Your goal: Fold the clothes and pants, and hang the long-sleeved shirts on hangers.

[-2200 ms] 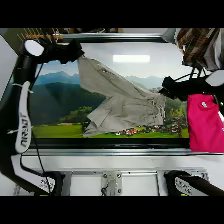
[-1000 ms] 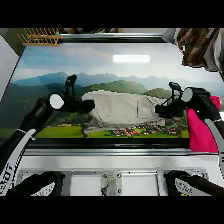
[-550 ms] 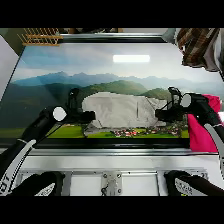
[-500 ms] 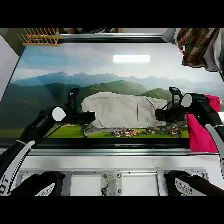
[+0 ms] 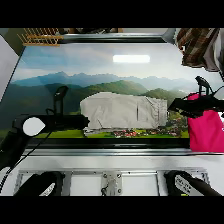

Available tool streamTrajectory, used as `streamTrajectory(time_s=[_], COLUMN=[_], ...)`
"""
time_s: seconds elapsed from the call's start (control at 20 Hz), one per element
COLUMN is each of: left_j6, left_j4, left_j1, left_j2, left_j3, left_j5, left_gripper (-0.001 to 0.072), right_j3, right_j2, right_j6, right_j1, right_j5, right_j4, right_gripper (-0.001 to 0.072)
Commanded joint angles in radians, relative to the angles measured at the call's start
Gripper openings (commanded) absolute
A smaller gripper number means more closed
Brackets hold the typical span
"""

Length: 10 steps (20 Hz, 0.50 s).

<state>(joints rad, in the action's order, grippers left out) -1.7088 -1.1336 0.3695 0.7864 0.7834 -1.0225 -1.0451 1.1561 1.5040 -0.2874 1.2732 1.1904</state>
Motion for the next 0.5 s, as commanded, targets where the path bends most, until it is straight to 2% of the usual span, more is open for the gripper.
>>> streamTrajectory(time_s=[0.0,0.3,0.45], left_j6=[-0.029,-0.054,-0.08], left_j4=[0.001,0.011,0.011], left_j1=[0.0,0.003,0.031], left_j2=[-0.078,-0.042,0.016], left_j3=[0.0,0.0,0.0], left_j5=[0.009,0.036,0.039], left_gripper=[0.0006,0.0006,0.0006], right_j3=[-0.006,-0.003,-0.003], right_j2=[0.103,0.378,0.459], right_j6=[-0.139,-0.347,-0.403], right_j1=[-0.143,-0.182,-0.182], right_j5=[0.005,-0.016,-0.029], right_j4=[-0.179,-0.364,-0.395], right_gripper=[0.0714,0.0715,0.0714])
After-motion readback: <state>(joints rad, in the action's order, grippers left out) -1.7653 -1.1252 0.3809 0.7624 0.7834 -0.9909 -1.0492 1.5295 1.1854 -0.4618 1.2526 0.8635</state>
